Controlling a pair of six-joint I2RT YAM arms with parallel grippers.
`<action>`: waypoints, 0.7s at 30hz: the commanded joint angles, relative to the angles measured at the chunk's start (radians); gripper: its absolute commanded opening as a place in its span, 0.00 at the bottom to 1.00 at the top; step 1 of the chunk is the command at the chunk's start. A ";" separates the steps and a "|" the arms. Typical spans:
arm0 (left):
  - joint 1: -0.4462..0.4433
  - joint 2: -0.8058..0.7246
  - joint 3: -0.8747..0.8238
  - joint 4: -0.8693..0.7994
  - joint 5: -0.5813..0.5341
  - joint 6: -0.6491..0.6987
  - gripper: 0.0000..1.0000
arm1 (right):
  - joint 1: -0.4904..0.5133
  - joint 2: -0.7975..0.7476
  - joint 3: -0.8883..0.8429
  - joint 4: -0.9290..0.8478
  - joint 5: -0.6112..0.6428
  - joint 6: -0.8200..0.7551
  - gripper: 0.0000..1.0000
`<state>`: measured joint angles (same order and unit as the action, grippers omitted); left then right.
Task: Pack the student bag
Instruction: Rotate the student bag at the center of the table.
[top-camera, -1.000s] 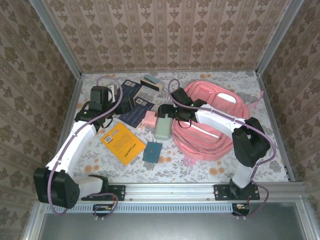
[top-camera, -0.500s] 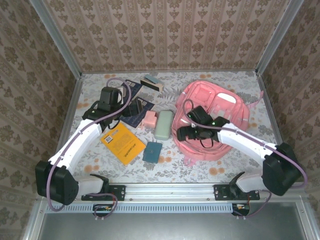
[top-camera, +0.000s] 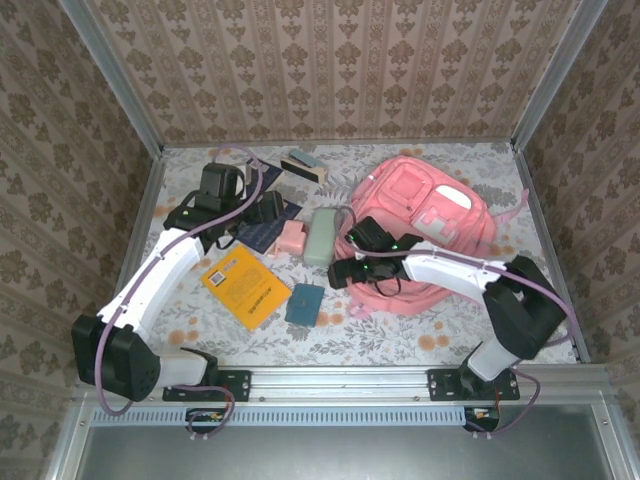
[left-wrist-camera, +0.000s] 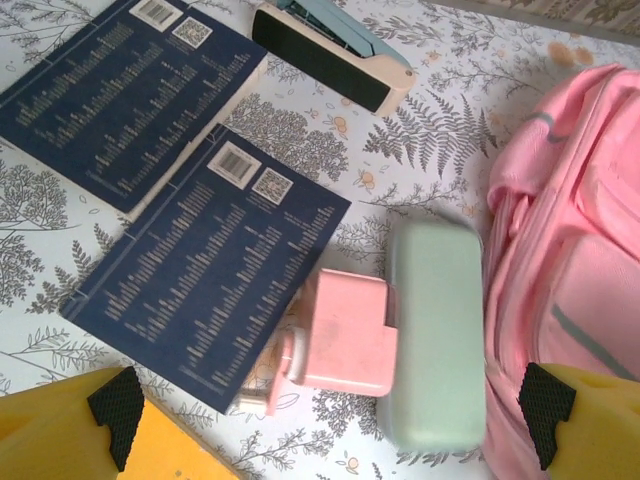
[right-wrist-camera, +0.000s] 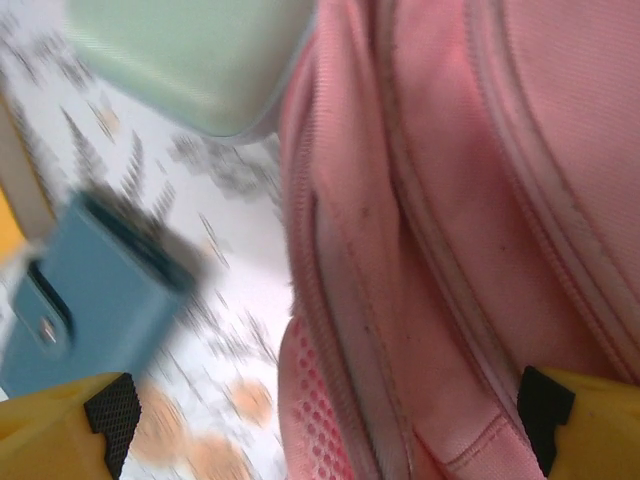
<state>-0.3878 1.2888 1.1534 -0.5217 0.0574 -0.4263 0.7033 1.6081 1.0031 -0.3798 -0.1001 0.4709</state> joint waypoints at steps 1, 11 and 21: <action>-0.009 -0.075 -0.021 -0.047 -0.023 0.013 1.00 | 0.007 0.108 0.114 0.095 -0.064 0.015 1.00; -0.027 -0.208 -0.133 -0.082 -0.053 -0.060 1.00 | -0.010 0.433 0.556 -0.014 0.043 -0.036 1.00; -0.151 -0.187 -0.200 -0.027 -0.039 -0.233 0.94 | -0.084 0.264 0.522 -0.081 0.121 -0.022 1.00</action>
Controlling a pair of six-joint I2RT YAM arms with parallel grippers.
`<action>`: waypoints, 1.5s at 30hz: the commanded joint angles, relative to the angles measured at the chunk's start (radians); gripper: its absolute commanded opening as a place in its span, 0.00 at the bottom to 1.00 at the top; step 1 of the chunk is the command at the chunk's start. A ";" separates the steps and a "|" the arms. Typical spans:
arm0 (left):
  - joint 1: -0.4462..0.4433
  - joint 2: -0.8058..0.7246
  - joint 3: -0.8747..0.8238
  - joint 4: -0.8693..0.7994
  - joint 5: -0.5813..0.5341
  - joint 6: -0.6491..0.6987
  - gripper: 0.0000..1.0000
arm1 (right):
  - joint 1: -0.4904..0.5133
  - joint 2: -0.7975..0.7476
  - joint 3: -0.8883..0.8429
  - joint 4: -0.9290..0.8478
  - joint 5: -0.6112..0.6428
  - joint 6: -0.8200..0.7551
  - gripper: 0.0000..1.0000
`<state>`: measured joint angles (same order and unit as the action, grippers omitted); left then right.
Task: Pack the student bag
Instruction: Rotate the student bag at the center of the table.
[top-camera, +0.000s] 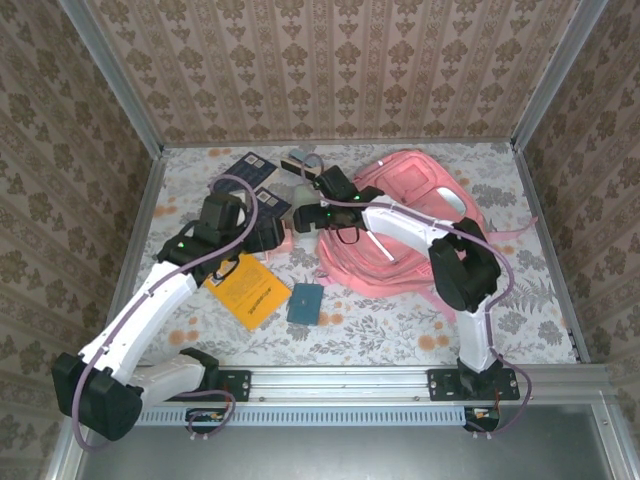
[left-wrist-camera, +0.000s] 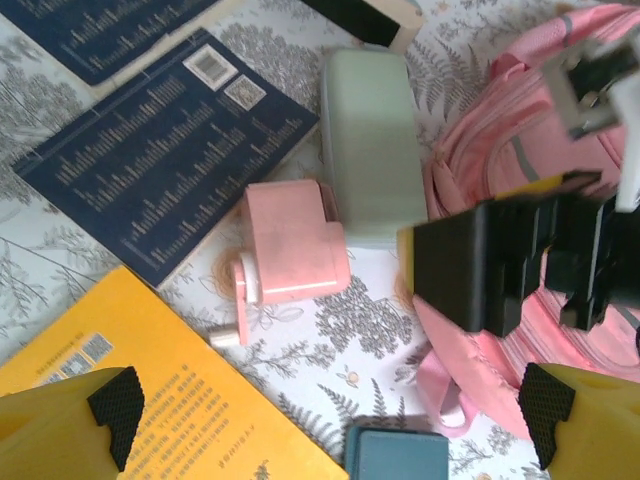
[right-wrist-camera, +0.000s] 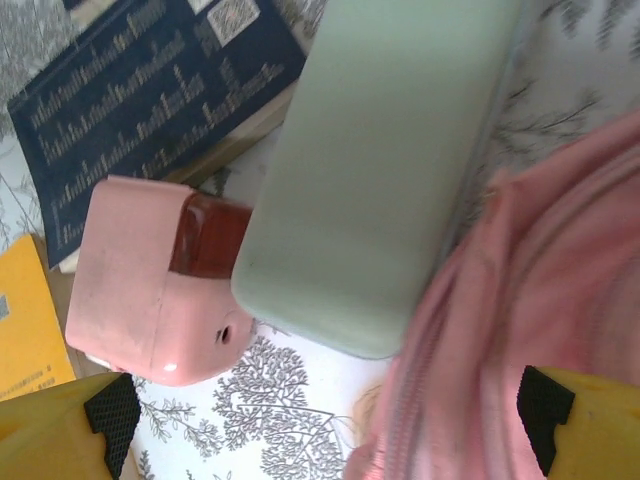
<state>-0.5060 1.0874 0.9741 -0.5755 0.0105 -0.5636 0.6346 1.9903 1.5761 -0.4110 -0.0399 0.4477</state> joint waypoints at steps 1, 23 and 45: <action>-0.048 0.029 -0.021 0.035 0.016 -0.115 0.89 | -0.021 -0.154 -0.084 -0.066 0.083 0.015 1.00; -0.334 0.675 0.265 0.085 0.041 -0.280 0.53 | -0.202 -0.990 -0.800 -0.233 0.277 0.078 1.00; -0.012 0.871 0.635 -0.111 -0.031 0.102 0.35 | -0.314 -0.962 -0.888 -0.108 -0.019 0.281 0.90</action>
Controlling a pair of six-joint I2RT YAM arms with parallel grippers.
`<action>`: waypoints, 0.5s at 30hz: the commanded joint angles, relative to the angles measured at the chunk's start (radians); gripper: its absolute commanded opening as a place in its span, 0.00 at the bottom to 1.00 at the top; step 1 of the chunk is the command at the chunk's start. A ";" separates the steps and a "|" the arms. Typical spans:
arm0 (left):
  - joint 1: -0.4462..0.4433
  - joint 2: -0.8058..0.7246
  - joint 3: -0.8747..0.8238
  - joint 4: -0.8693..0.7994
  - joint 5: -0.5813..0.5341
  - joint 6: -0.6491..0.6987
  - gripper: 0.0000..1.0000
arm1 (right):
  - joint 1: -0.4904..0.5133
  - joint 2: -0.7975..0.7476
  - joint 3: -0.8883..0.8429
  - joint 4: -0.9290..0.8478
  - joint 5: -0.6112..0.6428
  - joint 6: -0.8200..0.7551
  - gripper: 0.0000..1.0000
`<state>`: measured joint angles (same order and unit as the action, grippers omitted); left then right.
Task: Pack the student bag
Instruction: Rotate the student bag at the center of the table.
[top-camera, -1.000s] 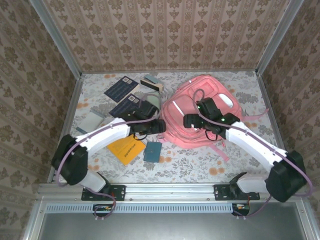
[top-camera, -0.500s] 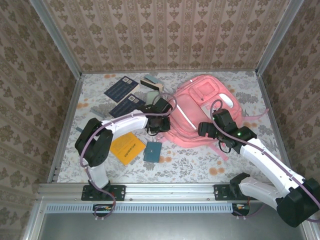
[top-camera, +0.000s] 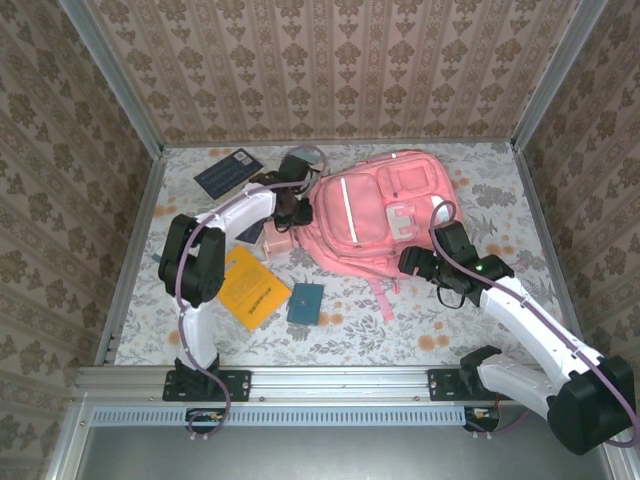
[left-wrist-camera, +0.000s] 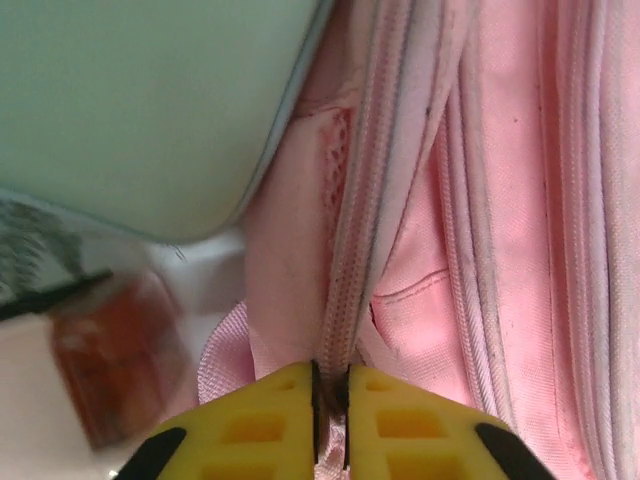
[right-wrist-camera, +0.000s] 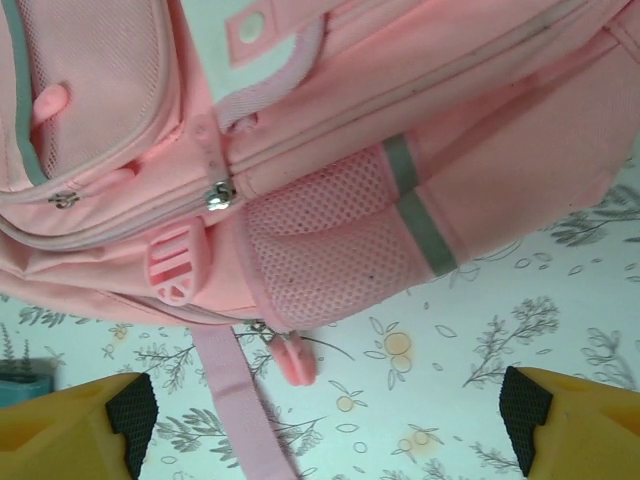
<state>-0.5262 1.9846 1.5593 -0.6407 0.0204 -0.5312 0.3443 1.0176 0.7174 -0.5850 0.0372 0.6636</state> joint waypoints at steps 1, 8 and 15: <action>0.002 -0.047 0.040 -0.038 -0.050 0.067 0.44 | -0.034 0.017 -0.034 0.080 -0.102 0.082 0.90; -0.157 -0.246 -0.137 0.049 -0.195 -0.002 0.69 | -0.081 0.053 -0.044 0.092 -0.146 0.155 0.87; -0.389 -0.371 -0.355 0.212 -0.257 -0.183 0.65 | -0.114 0.059 -0.043 0.082 -0.177 0.180 0.86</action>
<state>-0.8574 1.6302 1.2648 -0.5091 -0.1673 -0.6266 0.2440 1.0725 0.6785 -0.5003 -0.1081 0.8028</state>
